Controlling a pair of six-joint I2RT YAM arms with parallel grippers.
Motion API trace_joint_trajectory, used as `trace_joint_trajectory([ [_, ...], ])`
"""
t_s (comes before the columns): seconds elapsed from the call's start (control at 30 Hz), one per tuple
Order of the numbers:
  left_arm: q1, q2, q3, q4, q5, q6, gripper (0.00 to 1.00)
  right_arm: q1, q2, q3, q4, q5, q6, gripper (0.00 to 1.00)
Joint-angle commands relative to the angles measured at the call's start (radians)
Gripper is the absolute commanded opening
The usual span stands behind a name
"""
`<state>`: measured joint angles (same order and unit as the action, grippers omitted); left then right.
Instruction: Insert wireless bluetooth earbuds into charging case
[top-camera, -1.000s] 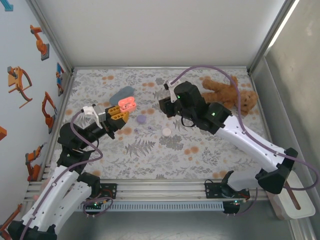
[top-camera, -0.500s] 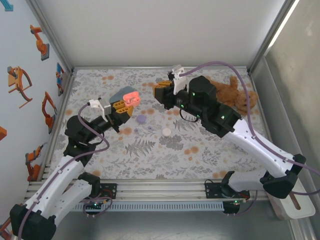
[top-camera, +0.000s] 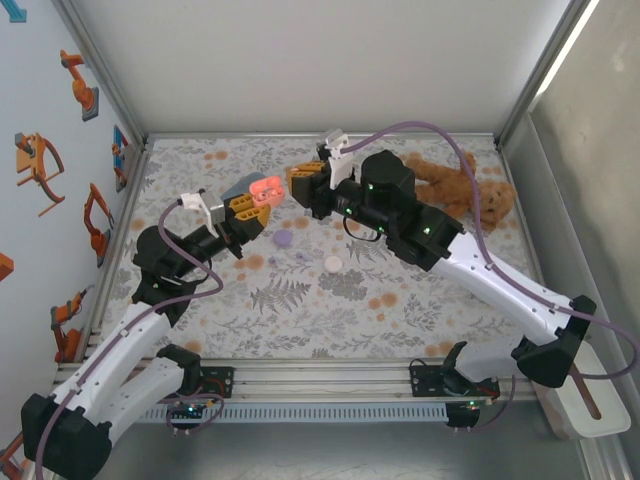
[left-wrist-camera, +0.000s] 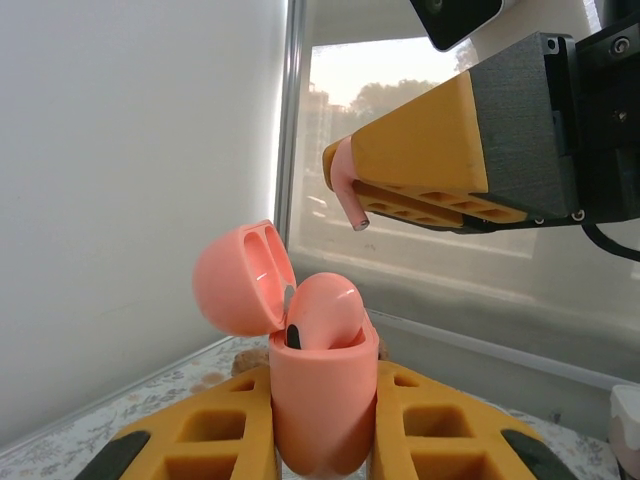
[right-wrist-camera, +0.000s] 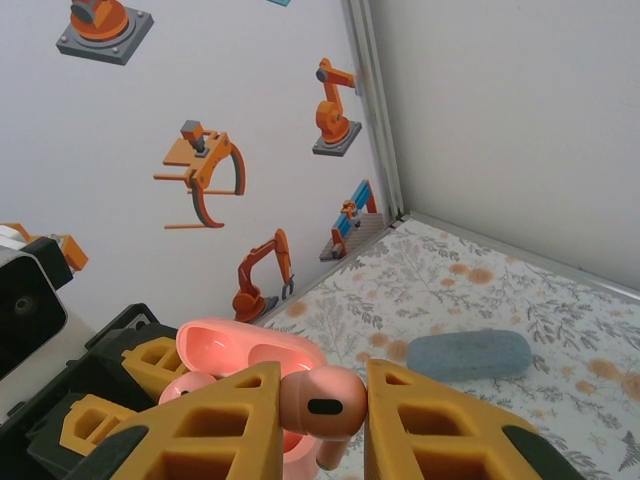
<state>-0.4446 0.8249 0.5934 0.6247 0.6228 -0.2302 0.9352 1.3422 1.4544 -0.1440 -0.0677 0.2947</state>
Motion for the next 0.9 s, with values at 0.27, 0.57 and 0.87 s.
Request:
trace_joint_trajectory([
  [0.27,-0.012,0.001,0.033,0.063,0.015,-0.012,0.00,0.035,0.044,0.053,0.043,-0.006,-0.014,0.21],
  [0.57,-0.013,0.002,0.032,0.059,0.017,-0.009,0.00,0.049,0.051,0.066,0.034,0.008,-0.032,0.22],
  [0.87,-0.016,-0.010,0.030,0.059,0.015,-0.008,0.00,0.069,0.067,0.058,-0.007,0.084,-0.066,0.22],
])
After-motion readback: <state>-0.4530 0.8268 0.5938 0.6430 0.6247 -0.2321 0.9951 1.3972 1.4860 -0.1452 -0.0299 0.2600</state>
